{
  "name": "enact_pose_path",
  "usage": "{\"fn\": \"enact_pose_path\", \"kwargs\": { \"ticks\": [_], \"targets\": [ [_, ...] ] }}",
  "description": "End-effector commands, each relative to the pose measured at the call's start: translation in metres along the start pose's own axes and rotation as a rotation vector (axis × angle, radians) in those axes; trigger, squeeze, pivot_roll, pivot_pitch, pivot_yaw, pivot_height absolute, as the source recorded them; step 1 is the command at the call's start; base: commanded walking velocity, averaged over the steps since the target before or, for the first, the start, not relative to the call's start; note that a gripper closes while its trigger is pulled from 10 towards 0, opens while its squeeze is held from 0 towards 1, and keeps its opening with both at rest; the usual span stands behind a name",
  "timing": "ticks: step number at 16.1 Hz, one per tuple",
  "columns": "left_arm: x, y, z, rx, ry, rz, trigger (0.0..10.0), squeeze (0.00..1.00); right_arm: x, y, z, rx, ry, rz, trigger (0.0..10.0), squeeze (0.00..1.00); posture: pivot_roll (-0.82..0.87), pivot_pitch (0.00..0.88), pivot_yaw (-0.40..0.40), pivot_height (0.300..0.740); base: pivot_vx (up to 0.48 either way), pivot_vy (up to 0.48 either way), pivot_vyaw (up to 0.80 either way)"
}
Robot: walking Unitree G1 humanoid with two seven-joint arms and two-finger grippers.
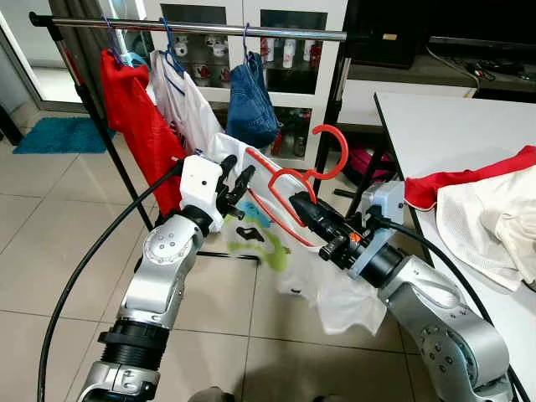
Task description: Hang hanger
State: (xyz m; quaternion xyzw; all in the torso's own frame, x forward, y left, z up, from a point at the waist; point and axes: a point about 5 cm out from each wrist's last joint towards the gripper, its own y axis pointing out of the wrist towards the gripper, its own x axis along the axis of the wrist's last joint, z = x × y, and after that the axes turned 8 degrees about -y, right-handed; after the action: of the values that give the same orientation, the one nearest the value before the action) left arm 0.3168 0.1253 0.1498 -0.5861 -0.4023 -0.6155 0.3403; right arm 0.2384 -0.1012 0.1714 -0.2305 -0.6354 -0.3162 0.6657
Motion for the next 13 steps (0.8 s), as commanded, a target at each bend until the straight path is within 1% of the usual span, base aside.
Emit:
{"fn": "enact_pose_path", "kwargs": {
  "ticks": [1, 9, 10, 11, 12, 13],
  "targets": [
    [0.0026, 0.0029, 0.0003, -0.003, 0.012, -0.012, 0.0, 0.00, 0.0069, 0.0001, 0.0052, 0.036, -0.012, -0.046, 10.0, 0.00, -0.06, 0.005, 0.006, 0.740, 0.000, 0.000, 0.00],
    [0.0026, 0.0015, 0.0023, 0.001, 0.005, -0.023, 0.0, 0.00, 0.0047, -0.0008, 0.0040, 0.026, -0.015, -0.033, 10.0, 0.00, -0.06, 0.010, 0.007, 0.740, 0.000, 0.000, 0.00],
    [0.0027, 0.0015, 0.0026, 0.002, 0.003, -0.023, 0.0, 0.00, 0.0046, -0.0008, 0.0039, 0.025, -0.013, -0.034, 6.1, 0.00, -0.06, 0.010, 0.007, 0.740, 0.000, 0.000, 0.00],
    [0.0027, 0.0014, 0.0026, -0.001, 0.000, -0.023, 0.0, 0.00, 0.0046, -0.0008, 0.0039, 0.024, -0.012, -0.035, 3.9, 0.00, -0.06, 0.010, 0.007, 0.740, 0.000, 0.000, 0.00],
    [0.0026, 0.0008, 0.0024, -0.007, -0.005, -0.023, 0.0, 0.00, 0.0043, -0.0010, 0.0034, 0.020, -0.012, -0.034, 0.4, 0.00, -0.06, 0.011, 0.008, 0.740, 0.000, 0.000, 0.00],
    [0.0026, -0.0006, 0.0017, -0.026, -0.018, -0.021, 0.0, 0.00, 0.0040, -0.0013, 0.0016, 0.007, -0.016, -0.030, 0.0, 0.00, -0.06, 0.011, 0.008, 0.740, 0.000, 0.000, 0.00]
  ]
}}
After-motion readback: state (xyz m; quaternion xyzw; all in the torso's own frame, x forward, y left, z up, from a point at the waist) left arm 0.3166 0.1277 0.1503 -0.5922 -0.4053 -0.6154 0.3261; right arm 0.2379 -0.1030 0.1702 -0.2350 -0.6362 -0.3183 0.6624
